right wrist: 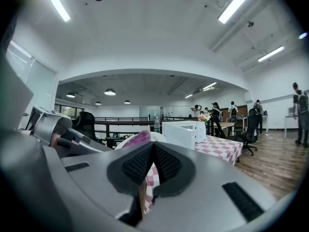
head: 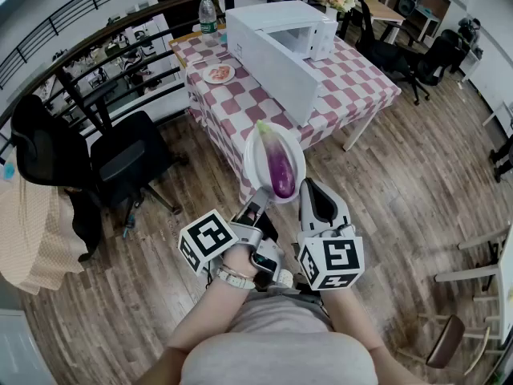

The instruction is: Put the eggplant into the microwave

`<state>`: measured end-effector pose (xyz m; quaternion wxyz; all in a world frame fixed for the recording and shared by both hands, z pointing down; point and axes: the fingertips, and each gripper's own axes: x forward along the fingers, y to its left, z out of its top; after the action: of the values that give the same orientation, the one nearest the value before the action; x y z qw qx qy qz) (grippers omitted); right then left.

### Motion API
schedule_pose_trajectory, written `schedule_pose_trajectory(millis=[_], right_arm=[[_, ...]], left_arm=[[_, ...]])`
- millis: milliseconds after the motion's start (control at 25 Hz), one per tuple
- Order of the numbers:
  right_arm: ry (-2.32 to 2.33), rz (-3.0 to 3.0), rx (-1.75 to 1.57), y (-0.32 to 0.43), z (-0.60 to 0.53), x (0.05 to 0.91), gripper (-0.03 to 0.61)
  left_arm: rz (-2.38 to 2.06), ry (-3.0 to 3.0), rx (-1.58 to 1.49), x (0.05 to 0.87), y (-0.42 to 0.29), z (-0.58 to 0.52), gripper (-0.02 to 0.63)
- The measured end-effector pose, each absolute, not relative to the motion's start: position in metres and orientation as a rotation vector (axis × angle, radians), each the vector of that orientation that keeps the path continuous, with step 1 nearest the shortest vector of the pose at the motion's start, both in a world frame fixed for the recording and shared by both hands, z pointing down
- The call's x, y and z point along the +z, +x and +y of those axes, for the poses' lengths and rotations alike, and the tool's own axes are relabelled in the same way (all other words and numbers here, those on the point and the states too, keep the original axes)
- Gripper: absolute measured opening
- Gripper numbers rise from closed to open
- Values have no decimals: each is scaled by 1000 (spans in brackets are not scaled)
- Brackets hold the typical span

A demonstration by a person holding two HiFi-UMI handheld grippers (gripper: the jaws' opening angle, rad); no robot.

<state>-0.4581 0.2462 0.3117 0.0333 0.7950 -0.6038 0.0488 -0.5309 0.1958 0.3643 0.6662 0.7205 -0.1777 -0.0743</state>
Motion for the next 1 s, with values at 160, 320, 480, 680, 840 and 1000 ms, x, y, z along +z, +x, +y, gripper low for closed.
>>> schedule_pose_trajectory(millis=[160, 320, 480, 680, 840, 1000], right_arm=[[2457, -1869, 131, -447, 247, 307, 26], [2454, -1874, 130, -432, 252, 305, 25], [2456, -1867, 122, -409, 260, 303, 25], [2451, -1874, 99, -382, 273, 302, 25], [2471, -1860, 91, -356, 288, 301, 26], [2485, -1850, 82, -337, 300, 302, 26]], left_arm=[[-398, 1633, -167, 362, -517, 200, 14], [-400, 1629, -179, 358, -500, 205, 14], [-394, 1624, -185, 356, -478, 211, 14], [-391, 1618, -192, 358, -449, 222, 14], [-384, 1624, -199, 354, -426, 234, 14], [-376, 1617, -195, 357, -410, 246, 14]])
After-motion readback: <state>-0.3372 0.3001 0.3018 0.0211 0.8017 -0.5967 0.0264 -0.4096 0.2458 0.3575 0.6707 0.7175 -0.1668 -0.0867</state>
